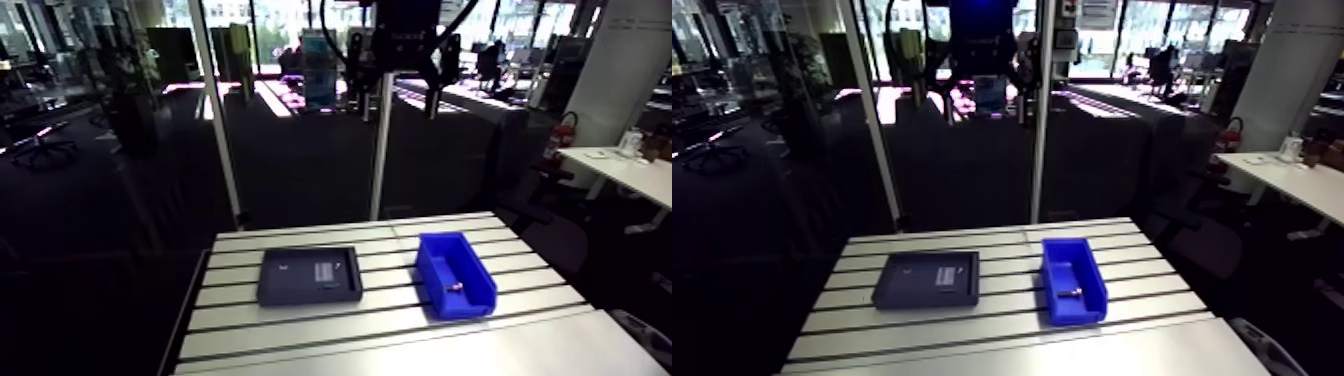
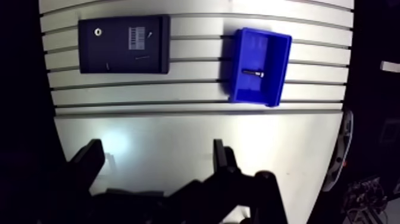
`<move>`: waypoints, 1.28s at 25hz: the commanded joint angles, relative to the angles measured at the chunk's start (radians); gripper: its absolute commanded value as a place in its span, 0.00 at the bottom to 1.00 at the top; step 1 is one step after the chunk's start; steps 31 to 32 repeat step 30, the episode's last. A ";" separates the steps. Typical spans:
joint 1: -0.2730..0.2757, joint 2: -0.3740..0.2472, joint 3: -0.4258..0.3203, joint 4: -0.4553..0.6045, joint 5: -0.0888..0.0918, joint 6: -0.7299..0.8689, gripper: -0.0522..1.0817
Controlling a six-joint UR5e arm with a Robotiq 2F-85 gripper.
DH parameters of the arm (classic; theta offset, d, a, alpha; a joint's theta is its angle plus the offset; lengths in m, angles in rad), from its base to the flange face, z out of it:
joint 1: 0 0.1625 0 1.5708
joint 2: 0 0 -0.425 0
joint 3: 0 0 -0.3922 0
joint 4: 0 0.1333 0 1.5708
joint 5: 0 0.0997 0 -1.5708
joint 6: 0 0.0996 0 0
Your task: Pick up the M10 bolt from the tray and put it into the blue bin.
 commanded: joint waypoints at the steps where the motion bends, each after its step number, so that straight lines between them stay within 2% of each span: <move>1: 0.015 0.004 0.003 -0.002 0.001 0.016 0.06; 32: 0.031 0.007 0.002 0.001 0.002 0.016 0.06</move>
